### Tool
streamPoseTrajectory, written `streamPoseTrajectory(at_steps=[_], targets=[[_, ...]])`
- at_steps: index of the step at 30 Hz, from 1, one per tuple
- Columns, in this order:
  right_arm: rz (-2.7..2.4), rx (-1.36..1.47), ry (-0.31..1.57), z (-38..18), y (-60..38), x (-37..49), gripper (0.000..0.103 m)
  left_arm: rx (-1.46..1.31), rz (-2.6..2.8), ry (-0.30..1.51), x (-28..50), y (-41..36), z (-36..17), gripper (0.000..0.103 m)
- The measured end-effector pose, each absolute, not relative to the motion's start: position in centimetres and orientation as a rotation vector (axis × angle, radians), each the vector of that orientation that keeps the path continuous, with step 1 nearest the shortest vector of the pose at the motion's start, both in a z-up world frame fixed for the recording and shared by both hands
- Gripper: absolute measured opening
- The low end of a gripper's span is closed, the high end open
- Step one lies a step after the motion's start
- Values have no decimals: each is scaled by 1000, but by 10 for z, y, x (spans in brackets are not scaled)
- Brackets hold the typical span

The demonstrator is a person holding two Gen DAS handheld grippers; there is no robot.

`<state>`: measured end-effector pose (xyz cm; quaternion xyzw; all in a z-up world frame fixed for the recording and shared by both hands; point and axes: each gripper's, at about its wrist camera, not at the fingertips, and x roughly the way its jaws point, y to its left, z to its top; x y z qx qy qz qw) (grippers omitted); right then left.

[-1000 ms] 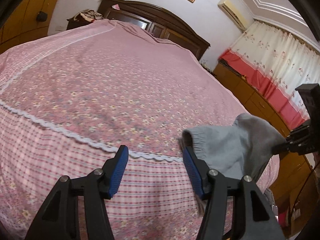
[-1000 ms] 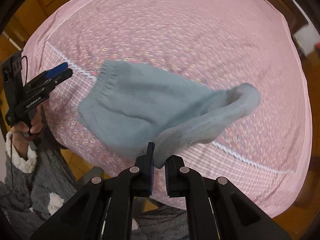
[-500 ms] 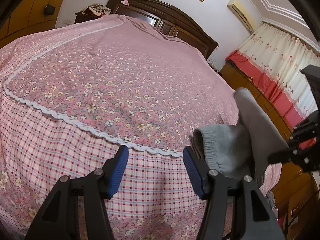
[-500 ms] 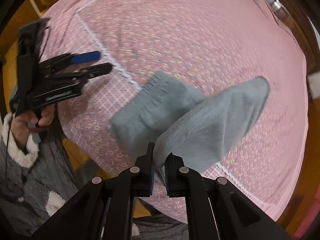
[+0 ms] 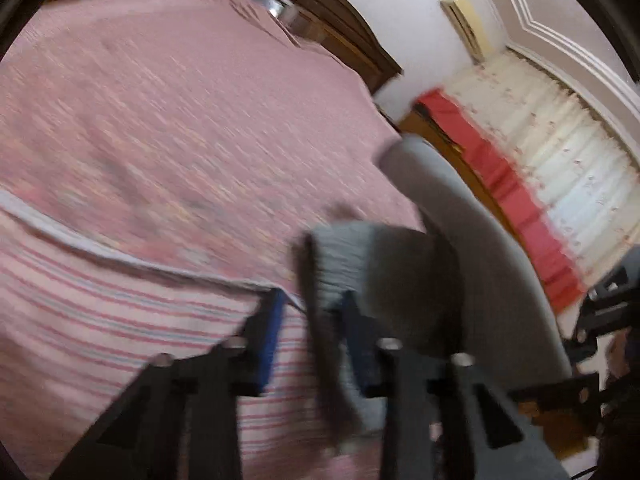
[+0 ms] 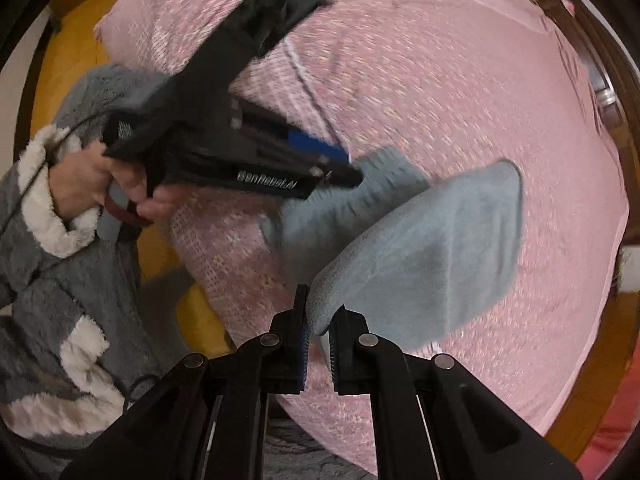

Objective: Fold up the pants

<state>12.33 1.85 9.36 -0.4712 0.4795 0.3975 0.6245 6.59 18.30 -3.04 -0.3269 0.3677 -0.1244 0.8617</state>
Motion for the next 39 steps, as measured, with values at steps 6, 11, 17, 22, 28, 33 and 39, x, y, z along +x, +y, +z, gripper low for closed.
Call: streamPoseTrajectory(at_steps=[6, 11, 17, 22, 28, 33, 39], targets=[[1007, -1143, 994, 102, 28, 99, 9, -744, -277, 774, 75, 181, -38, 18], [1057, -1252, 1001, 66, 64, 80, 9, -808, -285, 764, 72, 197, -45, 18], [1089, -1263, 1020, 43, 69, 98, 10, -850, -300, 767, 72, 192, -57, 16], [1225, -1287, 967, 32, 55, 88, 10, -890, -262, 744, 46, 227, -48, 19], [1231, -949, 919, 76, 16, 90, 11, -798, -168, 621, 12, 258, 3, 27], [1343, -403, 931, 149, -68, 137, 28, -698, -198, 592, 4, 223, 51, 27], [1365, -25, 1085, 83, -87, 209, 10, -530, -360, 681, 34, 142, 63, 20]])
